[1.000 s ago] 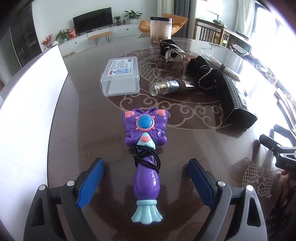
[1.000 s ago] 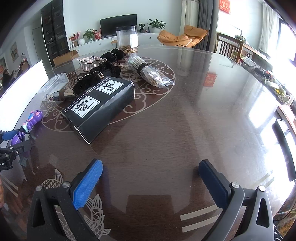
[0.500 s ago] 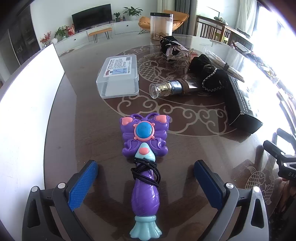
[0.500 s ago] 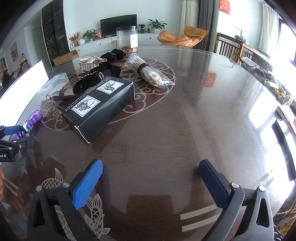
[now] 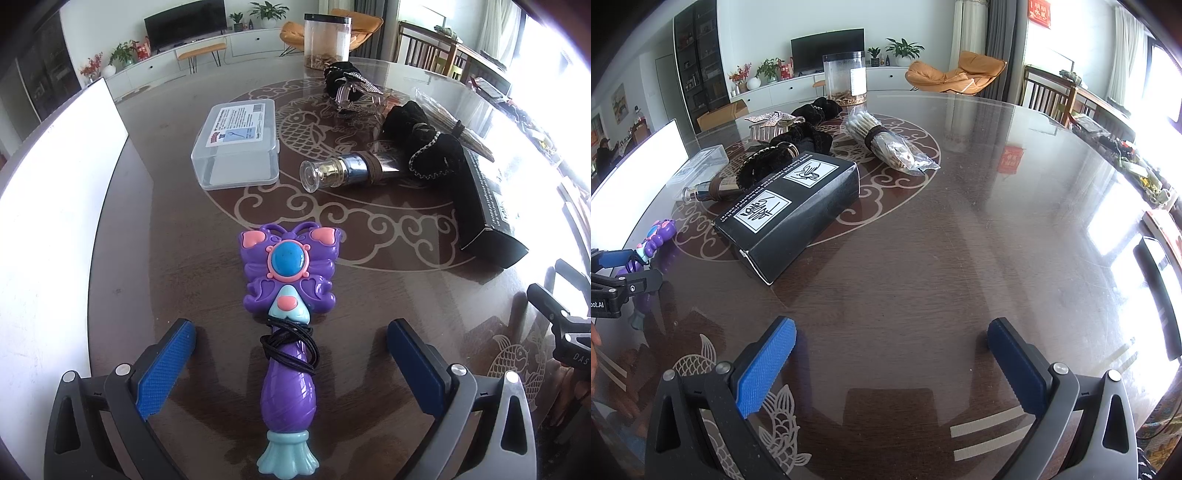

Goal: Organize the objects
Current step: 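Grasp the black soap bar box with the right tool while the left tool holds the wand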

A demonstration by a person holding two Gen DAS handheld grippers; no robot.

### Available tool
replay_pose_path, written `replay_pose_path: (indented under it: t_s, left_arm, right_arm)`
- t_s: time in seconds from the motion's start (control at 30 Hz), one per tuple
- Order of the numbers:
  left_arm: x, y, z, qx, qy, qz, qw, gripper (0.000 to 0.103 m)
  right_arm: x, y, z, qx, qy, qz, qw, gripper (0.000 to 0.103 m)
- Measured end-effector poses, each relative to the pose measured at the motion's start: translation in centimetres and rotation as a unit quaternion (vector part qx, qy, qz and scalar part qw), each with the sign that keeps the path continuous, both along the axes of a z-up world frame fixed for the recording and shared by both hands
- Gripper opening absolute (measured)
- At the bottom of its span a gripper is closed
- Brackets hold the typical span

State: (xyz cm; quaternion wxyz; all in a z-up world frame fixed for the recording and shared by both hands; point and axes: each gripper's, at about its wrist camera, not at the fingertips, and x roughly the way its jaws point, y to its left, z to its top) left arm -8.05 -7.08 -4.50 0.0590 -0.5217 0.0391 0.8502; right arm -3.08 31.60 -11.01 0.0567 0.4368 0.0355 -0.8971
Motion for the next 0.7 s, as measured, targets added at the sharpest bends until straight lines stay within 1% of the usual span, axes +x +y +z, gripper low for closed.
replay_pose_path:
  t_s: [0.07, 0.13, 0.2, 0.23, 0.3, 0.37, 0.43, 0.5, 0.53, 0.6, 0.63, 0.7]
  left_arm:
    - [-0.2, 0.0, 0.0, -0.002, -0.010, 0.004, 0.9999, 0.103]
    - [-0.3, 0.3, 0.1, -0.002, -0.019, -0.012, 0.9997, 0.103]
    - [-0.1, 0.4, 0.1, -0.001, -0.005, -0.012, 0.9999, 0.103]
    - [0.2, 0.4, 0.2, -0.001, 0.006, -0.014, 0.9999, 0.100]
    - [0.9, 0.5, 0.5, 0.003, 0.030, -0.017, 0.9994, 0.081]
    - [1.7, 0.5, 1.0, 0.004, 0.047, -0.019, 0.9987, 0.036]
    - [2.2, 0.5, 1.0, 0.007, 0.056, -0.022, 0.9982, 0.021]
    - [2.7, 0.5, 0.9, 0.011, 0.062, -0.016, 0.9979, 0.020]
    - [3.0, 0.5, 0.9, 0.013, 0.064, -0.012, 0.9978, 0.020]
    - [3.4, 0.2, 0.9, 0.020, 0.065, -0.007, 0.9977, 0.020]
    - [3.6, 0.1, 0.9, 0.025, 0.064, -0.005, 0.9976, 0.020]
    - [4.1, -0.3, 1.0, 0.035, 0.063, -0.001, 0.9974, 0.020]
  right_arm:
    - [0.0, 0.0, 0.0, 0.000, 0.000, 0.000, 1.000, 0.103]
    - [0.0, 0.0, 0.0, 0.000, 0.000, 0.000, 1.000, 0.103]
    - [0.0, 0.1, 0.1, 0.000, -0.006, 0.006, 1.000, 0.103]
    - [-0.1, 0.2, 0.2, 0.001, -0.014, 0.010, 1.000, 0.103]
    - [-0.3, 0.7, 0.3, -0.007, -0.021, 0.002, 1.000, 0.103]
    - [-0.3, 1.8, 0.8, -0.041, -0.025, -0.016, 0.999, 0.103]
    - [-0.5, 2.5, 2.2, -0.092, -0.023, -0.037, 0.995, 0.103]
    - [-1.4, 1.4, 4.1, -0.137, -0.013, -0.020, 0.990, 0.103]
    - [-2.2, 0.4, 4.8, -0.139, -0.015, -0.009, 0.990, 0.103]
    - [-4.7, -2.4, 5.6, -0.129, -0.034, 0.002, 0.991, 0.103]
    - [-6.0, -3.6, 5.4, -0.117, -0.049, 0.001, 0.992, 0.103]
    - [-8.8, -6.0, 4.2, -0.075, -0.090, -0.012, 0.993, 0.103]
